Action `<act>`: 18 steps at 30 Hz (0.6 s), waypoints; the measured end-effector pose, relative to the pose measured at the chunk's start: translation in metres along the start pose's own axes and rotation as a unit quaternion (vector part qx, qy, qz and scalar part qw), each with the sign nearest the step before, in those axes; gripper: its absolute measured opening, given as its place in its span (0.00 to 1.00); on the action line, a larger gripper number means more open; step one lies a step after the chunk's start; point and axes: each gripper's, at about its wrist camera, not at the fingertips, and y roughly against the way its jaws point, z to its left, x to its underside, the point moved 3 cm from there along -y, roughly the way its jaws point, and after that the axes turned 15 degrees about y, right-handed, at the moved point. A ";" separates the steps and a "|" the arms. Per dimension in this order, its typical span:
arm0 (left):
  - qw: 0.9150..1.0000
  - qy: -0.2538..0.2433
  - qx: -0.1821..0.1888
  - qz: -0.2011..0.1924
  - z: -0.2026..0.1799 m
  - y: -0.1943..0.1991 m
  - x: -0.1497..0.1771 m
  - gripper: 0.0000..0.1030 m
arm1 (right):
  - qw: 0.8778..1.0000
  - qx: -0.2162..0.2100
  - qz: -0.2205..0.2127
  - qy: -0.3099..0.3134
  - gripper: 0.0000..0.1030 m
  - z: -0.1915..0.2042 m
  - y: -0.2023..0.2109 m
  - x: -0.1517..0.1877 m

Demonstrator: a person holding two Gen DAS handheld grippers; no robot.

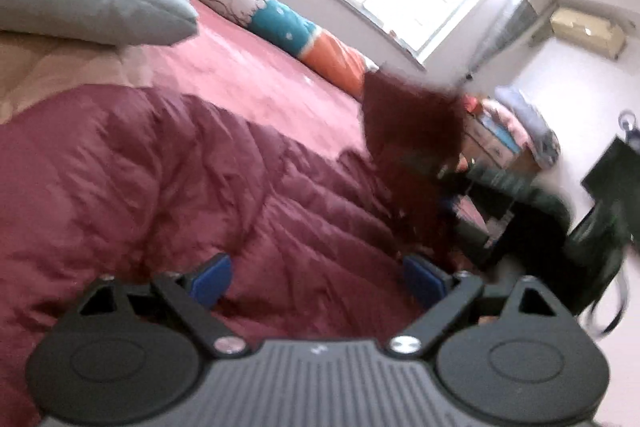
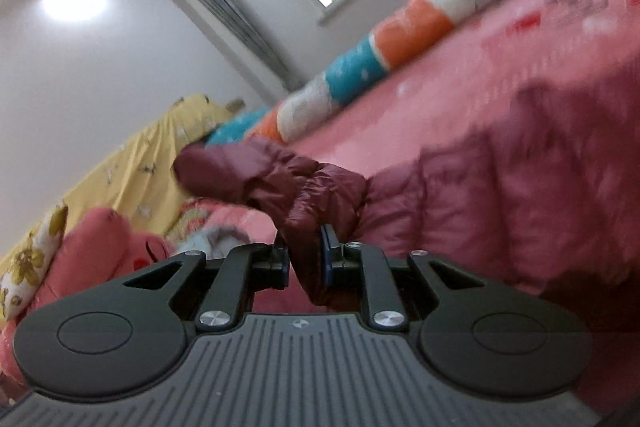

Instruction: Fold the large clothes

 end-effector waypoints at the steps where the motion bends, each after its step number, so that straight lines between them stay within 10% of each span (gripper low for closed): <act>1: 1.000 0.007 0.001 -0.001 0.001 0.001 -0.003 0.90 | 1.000 0.002 0.010 -0.001 0.19 0.000 -0.004 0.007; 8: 1.000 0.017 -0.002 0.003 0.005 -0.002 -0.005 0.90 | 0.993 0.050 0.100 0.035 0.25 0.010 -0.022 0.059; 12: 1.000 0.019 -0.005 0.004 0.007 -0.006 -0.006 0.90 | 0.993 0.046 0.104 0.037 0.62 0.009 -0.016 0.042; 18: 1.000 0.019 -0.007 0.002 0.011 -0.003 -0.004 0.90 | 0.992 0.064 0.092 0.065 0.78 0.001 0.014 0.014</act>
